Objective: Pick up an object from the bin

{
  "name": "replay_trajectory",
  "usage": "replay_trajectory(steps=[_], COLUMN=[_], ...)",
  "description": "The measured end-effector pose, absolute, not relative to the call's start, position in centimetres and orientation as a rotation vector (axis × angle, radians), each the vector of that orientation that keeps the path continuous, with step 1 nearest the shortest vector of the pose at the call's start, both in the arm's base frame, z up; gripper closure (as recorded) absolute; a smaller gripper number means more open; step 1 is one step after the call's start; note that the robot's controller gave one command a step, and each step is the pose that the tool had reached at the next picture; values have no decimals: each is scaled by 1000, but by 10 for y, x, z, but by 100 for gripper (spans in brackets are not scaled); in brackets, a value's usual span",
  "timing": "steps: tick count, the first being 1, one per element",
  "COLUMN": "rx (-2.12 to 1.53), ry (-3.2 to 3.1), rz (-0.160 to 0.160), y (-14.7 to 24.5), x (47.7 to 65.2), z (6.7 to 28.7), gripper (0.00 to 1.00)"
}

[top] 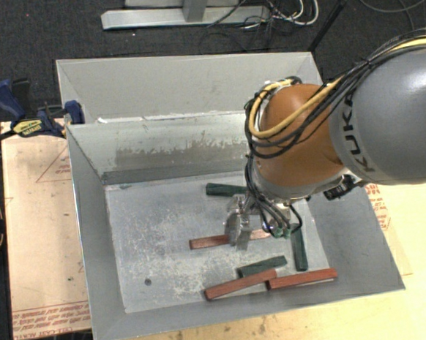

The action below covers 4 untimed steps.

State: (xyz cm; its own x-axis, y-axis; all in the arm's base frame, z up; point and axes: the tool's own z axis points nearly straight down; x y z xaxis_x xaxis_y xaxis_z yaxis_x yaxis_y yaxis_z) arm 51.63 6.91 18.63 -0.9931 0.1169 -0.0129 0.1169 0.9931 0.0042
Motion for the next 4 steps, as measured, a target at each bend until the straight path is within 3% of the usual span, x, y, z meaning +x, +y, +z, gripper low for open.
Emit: replay_trajectory(steps=[1, 2, 3, 4], rx=[190, -260, -257, -339], ry=[3144, 3131, 3126, 3114], rz=[-2, 1, 0, 0], y=[85, 23, 17, 25], x=[518, 506, 504, 506], z=[205, 319, 325, 279], gripper=[100, 0, 0, 0])
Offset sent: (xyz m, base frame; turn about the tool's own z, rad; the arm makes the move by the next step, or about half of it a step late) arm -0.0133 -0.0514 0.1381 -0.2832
